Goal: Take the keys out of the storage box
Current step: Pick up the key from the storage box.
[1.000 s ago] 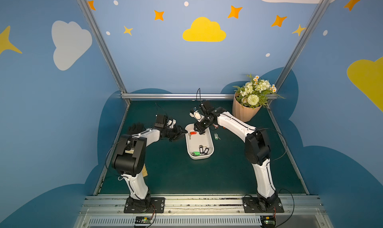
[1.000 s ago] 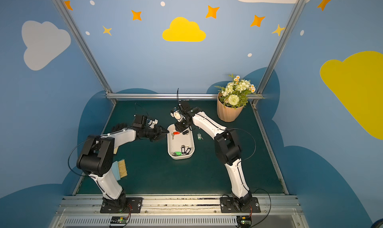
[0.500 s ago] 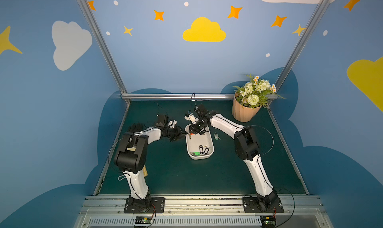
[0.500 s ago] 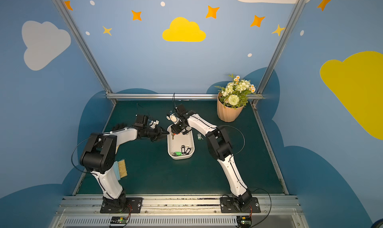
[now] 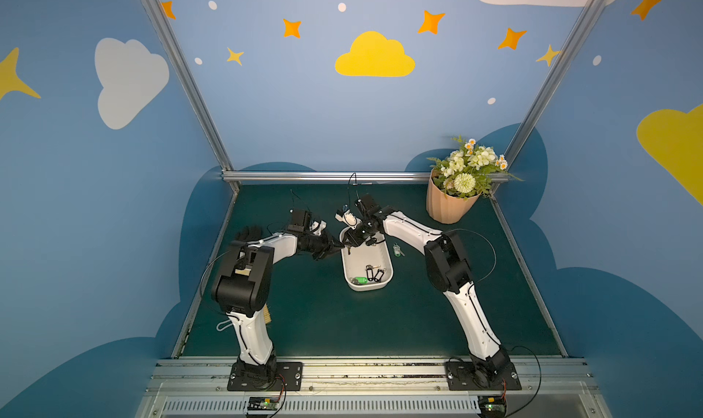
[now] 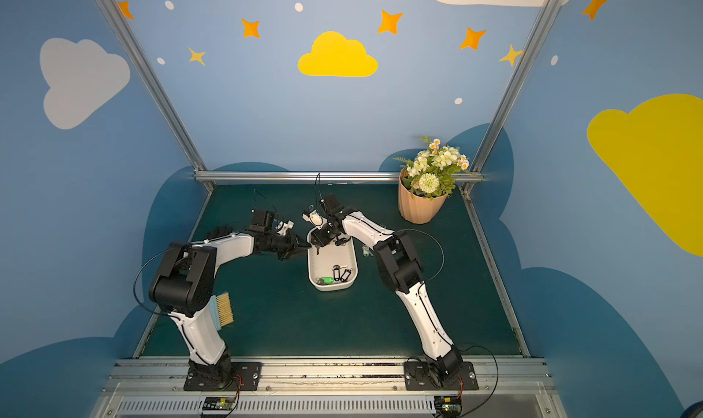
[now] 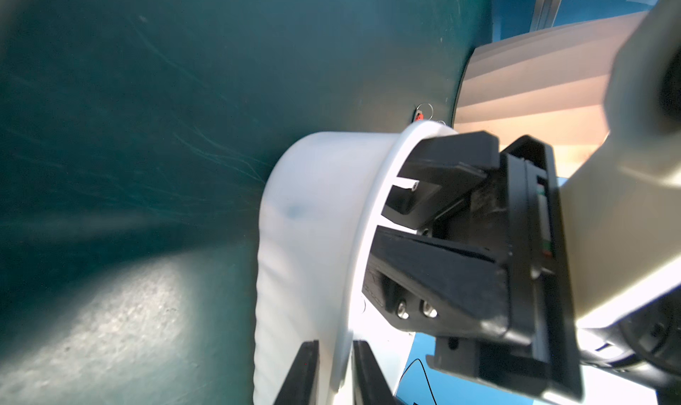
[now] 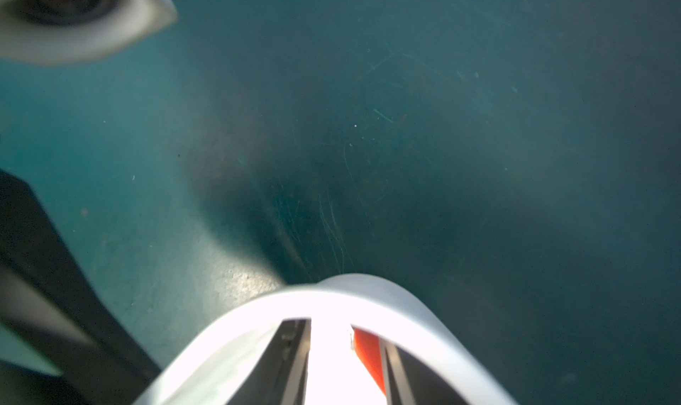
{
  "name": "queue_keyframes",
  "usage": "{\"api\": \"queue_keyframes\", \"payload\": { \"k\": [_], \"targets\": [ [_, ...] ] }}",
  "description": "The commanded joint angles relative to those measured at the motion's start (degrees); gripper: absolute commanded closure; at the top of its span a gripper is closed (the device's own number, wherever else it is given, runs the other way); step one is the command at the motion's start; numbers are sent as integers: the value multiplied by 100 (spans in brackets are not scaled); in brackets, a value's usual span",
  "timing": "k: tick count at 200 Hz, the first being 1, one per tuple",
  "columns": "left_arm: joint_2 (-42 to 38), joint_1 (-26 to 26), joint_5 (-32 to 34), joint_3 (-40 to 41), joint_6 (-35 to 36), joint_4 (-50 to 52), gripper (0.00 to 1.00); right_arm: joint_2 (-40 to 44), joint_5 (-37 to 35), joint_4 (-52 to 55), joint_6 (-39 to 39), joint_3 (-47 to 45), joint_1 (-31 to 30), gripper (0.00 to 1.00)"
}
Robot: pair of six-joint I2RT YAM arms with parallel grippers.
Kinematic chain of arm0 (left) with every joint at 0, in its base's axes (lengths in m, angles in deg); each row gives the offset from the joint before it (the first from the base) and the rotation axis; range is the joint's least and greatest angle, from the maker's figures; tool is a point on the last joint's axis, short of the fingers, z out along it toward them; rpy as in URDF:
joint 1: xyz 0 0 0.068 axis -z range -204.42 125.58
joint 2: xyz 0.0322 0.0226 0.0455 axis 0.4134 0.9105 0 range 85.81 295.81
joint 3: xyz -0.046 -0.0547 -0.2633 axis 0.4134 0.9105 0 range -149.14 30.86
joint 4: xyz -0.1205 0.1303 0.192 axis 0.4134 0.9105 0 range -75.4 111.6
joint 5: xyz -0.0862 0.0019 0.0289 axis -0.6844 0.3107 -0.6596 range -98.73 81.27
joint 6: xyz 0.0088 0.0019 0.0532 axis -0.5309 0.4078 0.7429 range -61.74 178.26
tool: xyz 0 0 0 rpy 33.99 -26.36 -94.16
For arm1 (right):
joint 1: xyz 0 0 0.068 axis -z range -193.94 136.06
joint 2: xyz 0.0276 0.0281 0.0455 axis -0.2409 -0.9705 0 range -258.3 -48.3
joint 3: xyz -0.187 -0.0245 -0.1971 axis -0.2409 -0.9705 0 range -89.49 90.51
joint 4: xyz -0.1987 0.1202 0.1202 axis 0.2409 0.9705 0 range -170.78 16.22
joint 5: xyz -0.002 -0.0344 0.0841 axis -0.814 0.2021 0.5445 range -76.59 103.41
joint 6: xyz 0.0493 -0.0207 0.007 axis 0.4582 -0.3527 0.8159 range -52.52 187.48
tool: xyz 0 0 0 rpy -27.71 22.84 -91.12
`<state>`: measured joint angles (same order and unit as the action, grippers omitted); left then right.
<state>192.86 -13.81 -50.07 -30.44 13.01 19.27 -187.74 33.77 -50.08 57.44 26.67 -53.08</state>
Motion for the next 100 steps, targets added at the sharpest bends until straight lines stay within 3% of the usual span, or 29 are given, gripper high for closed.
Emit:
{"api": "queue_keyframes", "payload": {
  "k": [1, 100],
  "targets": [
    [114, 32, 9, -133, 87, 146, 79, -114, 23, -143, 99, 126, -4, 63],
    [102, 97, 279, -278, 298, 447, 79, -268, -85, 661, 278, 330, 99, 63]
  ]
}}
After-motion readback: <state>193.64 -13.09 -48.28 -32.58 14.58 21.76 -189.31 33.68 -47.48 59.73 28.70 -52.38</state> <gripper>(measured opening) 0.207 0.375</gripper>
